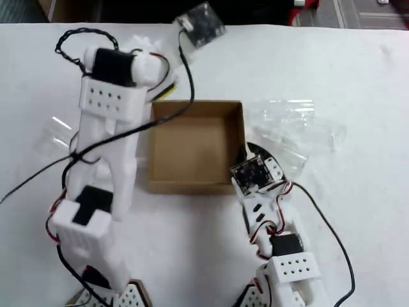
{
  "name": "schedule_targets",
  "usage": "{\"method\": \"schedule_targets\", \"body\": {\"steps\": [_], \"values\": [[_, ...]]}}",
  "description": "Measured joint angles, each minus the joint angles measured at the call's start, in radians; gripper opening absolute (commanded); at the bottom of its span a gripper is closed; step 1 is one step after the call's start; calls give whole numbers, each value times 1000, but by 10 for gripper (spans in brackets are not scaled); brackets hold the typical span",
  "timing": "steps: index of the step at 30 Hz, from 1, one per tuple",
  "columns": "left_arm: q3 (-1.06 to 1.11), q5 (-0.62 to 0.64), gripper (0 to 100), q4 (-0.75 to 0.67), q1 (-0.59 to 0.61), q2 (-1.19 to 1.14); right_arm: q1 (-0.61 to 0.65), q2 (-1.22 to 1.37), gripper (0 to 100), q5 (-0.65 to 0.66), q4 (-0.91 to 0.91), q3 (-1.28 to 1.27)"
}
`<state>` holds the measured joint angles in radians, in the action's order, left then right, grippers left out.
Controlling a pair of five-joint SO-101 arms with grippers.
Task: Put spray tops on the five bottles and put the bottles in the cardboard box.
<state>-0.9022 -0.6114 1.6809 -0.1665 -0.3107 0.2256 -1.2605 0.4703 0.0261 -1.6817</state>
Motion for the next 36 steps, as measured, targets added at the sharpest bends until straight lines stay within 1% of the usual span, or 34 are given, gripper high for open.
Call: {"method": "schedule_targets", "body": {"steps": [4, 7, 8, 9, 14, 19, 22, 27, 30, 36], "values": [[0, 256, 24, -49, -3, 52, -5, 0, 25, 0, 0, 0], [5, 462, 24, -46, -48, 54, -14, 0, 25, 0, 0, 0], [8, 511, 24, -43, -60, 54, -17, 0, 25, 0, 0, 0], [14, 528, 24, -34, -69, 54, -21, 0, 25, 0, 0, 0], [20, 520, 24, -29, -77, 54, -20, 0, 25, 0, 0, 0], [23, 618, 24, -63, -69, 54, -20, 0, 25, 0, 0, 0], [74, 678, 24, -103, -57, 61, -20, 0, 25, 0, 0, 0], [112, 729, 24, -129, -51, 69, -20, 0, 25, 0, 0, 0], [112, 747, 24, -132, -49, 140, -20, 0, 25, 0, 0, 0], [112, 753, 24, -117, -49, 356, -20, 0, 25, 0, 0, 0]]}}
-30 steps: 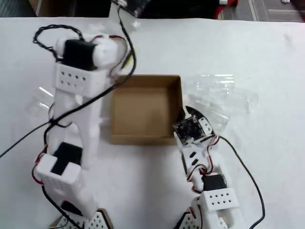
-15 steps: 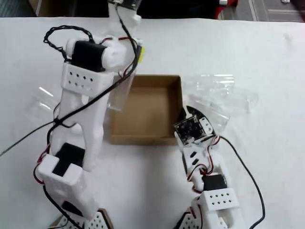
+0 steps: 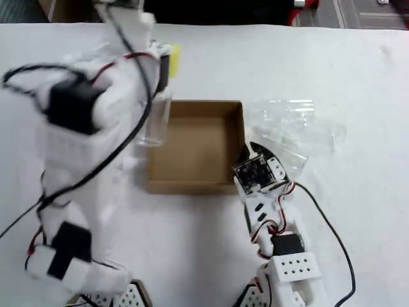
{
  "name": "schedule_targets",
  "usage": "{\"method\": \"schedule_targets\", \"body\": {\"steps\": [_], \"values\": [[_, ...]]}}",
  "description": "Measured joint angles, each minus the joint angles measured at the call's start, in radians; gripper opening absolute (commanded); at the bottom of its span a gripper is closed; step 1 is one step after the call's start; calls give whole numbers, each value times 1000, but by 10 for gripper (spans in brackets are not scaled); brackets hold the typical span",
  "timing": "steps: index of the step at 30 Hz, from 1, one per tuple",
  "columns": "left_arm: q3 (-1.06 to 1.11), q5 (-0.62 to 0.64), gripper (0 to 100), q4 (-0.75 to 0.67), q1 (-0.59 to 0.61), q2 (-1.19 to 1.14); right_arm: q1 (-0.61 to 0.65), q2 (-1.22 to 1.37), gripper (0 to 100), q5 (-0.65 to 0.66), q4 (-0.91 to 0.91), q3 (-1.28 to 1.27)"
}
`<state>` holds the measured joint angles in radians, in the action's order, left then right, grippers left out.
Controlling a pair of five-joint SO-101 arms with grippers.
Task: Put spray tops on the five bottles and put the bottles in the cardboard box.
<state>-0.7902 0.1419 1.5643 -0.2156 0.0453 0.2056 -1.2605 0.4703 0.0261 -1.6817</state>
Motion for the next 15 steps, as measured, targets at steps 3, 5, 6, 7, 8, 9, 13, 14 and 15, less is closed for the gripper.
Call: {"method": "schedule_targets", "body": {"steps": [3, 5, 6, 7, 8, 9, 13, 14, 15], "values": [[0, 0, 24, 52, 0, 72, 0, 0, 25, 0, 0, 0], [0, 0, 24, 91, 0, 110, 0, 0, 25, 0, 0, 0], [0, 0, 24, 106, 0, 126, 0, 0, 25, 0, 0, 0], [0, 0, 24, 114, 0, 138, 0, 0, 25, 0, 0, 0], [0, 0, 24, 115, -2, 149, 0, 0, 25, 0, 0, 0], [0, 0, 24, 115, -5, 155, 0, 0, 25, 0, 0, 0], [6, 0, 24, 121, -9, 160, 0, 0, 25, 0, 0, 0], [20, 0, 24, 129, -9, 167, 0, 0, 25, 0, 0, 0], [34, 0, 24, 140, -9, 175, 0, 0, 25, 0, 0, 0]]}}
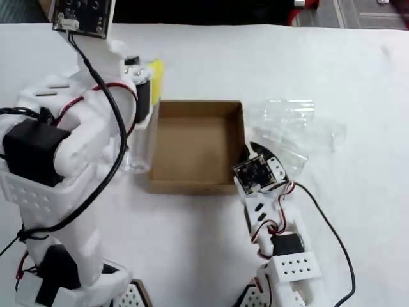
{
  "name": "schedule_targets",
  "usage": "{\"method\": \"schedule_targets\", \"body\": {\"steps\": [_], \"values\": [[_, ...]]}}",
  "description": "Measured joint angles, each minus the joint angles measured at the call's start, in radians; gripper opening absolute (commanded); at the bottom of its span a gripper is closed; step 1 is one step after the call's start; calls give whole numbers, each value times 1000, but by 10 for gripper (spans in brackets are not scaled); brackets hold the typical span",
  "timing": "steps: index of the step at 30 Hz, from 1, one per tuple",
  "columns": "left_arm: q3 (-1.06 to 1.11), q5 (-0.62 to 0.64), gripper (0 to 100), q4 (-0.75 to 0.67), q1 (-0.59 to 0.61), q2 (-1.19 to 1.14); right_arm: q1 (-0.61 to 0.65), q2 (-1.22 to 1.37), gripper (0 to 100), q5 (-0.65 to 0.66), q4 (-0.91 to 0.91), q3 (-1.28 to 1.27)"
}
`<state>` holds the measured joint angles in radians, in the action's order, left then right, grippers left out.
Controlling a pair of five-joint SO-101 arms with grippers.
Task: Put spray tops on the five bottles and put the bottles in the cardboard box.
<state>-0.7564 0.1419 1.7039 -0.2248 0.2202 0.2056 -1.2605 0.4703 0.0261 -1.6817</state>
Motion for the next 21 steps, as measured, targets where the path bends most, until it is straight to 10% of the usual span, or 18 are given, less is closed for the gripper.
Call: {"method": "schedule_targets", "body": {"steps": [12, 21], "values": [[265, 0, 24, 11, -9, 305, 0, 0, 25, 0, 0, 0], [905, 0, 24, -450, -11, 626, 0, 0, 25, 0, 0, 0]]}}
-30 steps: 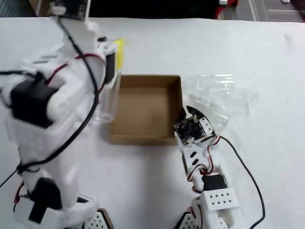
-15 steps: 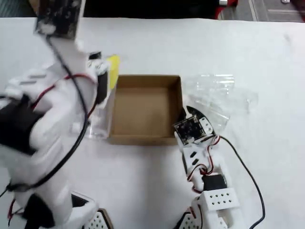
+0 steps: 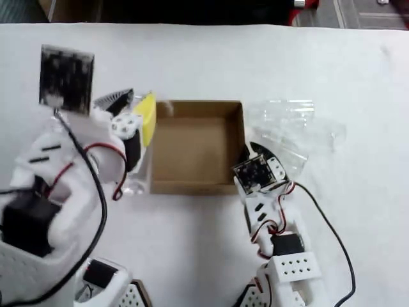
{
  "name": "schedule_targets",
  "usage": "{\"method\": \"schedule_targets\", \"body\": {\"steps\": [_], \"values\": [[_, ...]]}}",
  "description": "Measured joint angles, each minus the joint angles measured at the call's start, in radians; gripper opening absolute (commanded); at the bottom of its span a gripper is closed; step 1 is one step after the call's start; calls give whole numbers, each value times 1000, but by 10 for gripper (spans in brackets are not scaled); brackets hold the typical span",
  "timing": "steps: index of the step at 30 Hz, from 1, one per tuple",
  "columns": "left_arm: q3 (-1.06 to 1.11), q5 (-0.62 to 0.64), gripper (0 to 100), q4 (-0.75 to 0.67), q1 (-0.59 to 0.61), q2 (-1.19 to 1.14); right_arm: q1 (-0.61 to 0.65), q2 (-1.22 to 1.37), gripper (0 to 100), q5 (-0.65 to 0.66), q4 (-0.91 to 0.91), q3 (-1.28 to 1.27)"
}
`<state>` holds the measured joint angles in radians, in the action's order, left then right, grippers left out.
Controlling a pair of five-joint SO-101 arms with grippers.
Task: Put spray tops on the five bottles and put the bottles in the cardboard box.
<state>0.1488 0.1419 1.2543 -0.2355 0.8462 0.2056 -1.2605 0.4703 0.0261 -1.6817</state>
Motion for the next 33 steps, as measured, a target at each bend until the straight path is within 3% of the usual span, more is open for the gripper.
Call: {"method": "schedule_targets", "body": {"steps": [8, 18, 25, 33], "values": [[500, 0, 24, -517, 0, 275, 0, 0, 25, 0, 0, 0], [899, 0, 24, -1128, 2, 296, 0, 0, 25, 0, 0, 0], [1048, 0, 24, -1490, 2, 152, 0, 0, 25, 0, 0, 0], [1048, -18, 24, -1824, 2, -226, 0, 0, 25, 0, 0, 0]]}}
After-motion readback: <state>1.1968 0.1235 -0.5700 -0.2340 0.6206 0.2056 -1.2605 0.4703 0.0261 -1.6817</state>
